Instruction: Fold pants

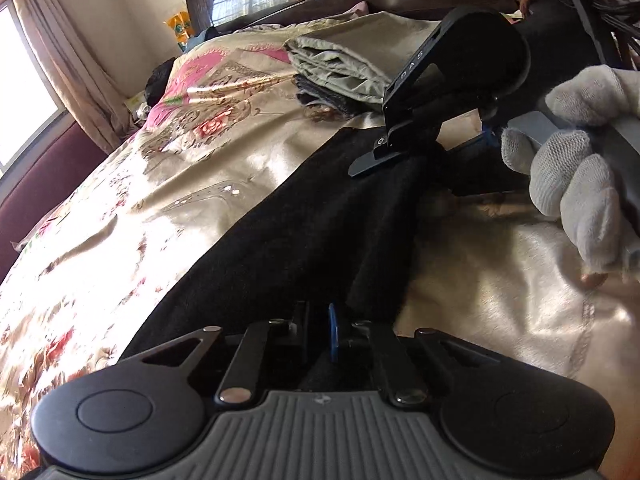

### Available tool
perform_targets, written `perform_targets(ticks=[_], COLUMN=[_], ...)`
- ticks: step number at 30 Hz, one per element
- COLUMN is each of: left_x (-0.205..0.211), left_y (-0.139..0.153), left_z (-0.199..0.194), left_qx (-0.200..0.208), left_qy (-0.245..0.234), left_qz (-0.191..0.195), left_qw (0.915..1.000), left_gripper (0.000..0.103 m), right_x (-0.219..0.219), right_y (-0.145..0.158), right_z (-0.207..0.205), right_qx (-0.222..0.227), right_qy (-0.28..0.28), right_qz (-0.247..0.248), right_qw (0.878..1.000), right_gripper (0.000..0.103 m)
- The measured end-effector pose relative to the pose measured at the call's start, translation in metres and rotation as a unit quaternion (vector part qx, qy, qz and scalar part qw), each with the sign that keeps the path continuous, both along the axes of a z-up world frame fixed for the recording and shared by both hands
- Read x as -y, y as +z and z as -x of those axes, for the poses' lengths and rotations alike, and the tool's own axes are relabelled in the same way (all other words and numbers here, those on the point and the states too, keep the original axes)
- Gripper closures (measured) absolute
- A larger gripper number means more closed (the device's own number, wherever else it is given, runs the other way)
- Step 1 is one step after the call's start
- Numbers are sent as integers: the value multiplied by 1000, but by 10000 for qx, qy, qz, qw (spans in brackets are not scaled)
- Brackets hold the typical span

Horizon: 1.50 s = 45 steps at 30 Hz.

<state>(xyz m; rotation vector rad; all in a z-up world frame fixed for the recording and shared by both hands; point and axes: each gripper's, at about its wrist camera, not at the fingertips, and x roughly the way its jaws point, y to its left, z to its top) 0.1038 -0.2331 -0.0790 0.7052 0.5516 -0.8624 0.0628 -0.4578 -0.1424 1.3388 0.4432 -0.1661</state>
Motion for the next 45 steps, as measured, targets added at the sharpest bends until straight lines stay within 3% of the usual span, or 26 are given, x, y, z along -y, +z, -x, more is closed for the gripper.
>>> perform_targets(ticks=[3,7,11,12,18,21,23,25,27,31,33,35,38,40,45], left_x=[16,39,36,27,-54,-97,-126,-154,-170,-213,-235,-255,-285,-308,-352], left_y=[5,5,10,14,33,24,7,2,8,31,41,47,46,39,19], left_z=[17,43,58,58,44,35,23,26,34,38,36,28,11,0,-25], left_qx=[-72,-209,-146,-150,135,419,-76,-336,-169,54,193,360,646,724,538], left_qy=[-320,-647,-678,-593,404,1026,1430,1489,1500,1703,1827,1925,2220,2533,3195], left_qz=[51,175,286,363,610,341,81,258,267,688,919,978,831,754,605], left_qw=[9994,9975,9972,9975,9972,9933,9897,9879,9882,9830,9787,9758,9694,9617,9441], left_gripper=[81,81,75,69,68,65,65,65,63,62,62,62,61,61,61], right_x=[13,29,33,32,27,21,16,11,0,-36,-66,-101,-155,-198,-299], right_y=[5,12,12,14,24,33,34,36,49,97,127,152,163,155,109], right_z=[30,62,69,68,64,67,63,58,57,90,93,64,-15,-80,-199], right_qx=[125,-5,-111,-148,-417,-500,-733,-1008,-1283,-1647,-1371,-881,71,305,289], right_qy=[-270,-584,-325,-273,-181,-270,-314,-247,-59,-77,233,1060,2574,3526,5099], right_qz=[28,436,731,834,1247,1392,1476,1734,2061,2889,3366,3589,3204,2882,2895], right_qw=[9996,9973,9967,9960,9912,9886,9858,9794,9701,9431,9313,9231,9116,8898,8095], right_gripper=[95,95,94,93,94,95,95,95,86,85,85,85,85,82,81])
